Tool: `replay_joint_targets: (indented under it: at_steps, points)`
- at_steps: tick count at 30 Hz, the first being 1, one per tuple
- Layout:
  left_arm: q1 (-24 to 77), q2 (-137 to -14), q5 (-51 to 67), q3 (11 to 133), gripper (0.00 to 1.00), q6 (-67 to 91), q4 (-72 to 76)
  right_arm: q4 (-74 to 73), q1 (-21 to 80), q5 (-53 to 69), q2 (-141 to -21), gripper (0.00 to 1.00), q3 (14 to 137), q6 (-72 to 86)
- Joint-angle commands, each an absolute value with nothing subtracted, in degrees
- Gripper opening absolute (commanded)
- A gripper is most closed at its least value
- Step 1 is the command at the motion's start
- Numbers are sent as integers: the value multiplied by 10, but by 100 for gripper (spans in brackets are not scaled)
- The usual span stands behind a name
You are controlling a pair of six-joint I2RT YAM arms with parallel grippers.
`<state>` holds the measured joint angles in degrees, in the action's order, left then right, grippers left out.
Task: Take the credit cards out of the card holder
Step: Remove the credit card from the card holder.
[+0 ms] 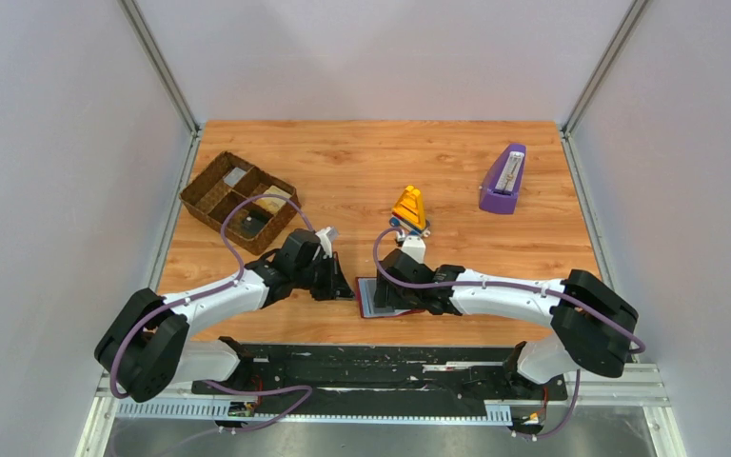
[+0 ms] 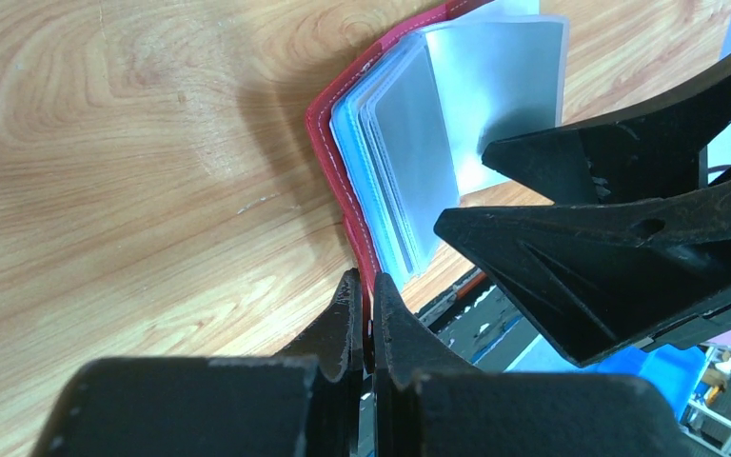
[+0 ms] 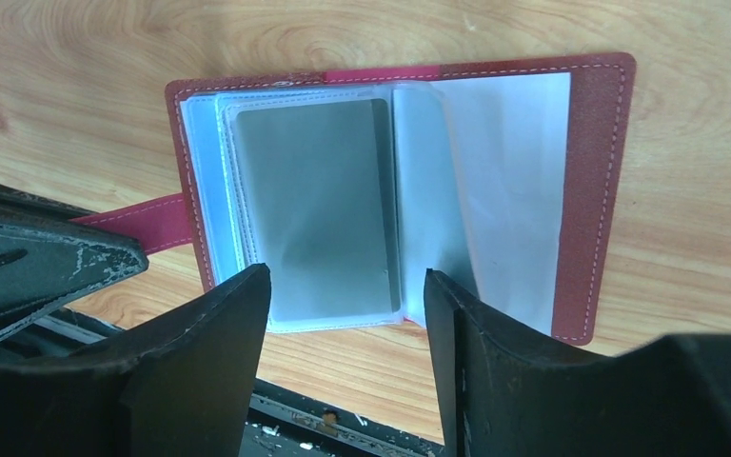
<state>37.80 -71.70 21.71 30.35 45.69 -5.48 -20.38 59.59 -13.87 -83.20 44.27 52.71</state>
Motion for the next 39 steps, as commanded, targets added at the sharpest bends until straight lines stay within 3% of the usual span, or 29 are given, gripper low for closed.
replay_joint_targets:
  at_steps: [1,23,33,39]
  points:
    - [380,-715,219,325,0,446,-47,-170,599,-125,-820,62,447,499]
    - [380,-718,230,322,0,448,-35,-158,598,-108,-858,64,461,485]
    - [379,-721,236,325,0,449,-33,-154,596,-102,-878,70,460,484]
    - [380,-723,236,328,0,446,-36,-159,596,-117,-879,63,455,484]
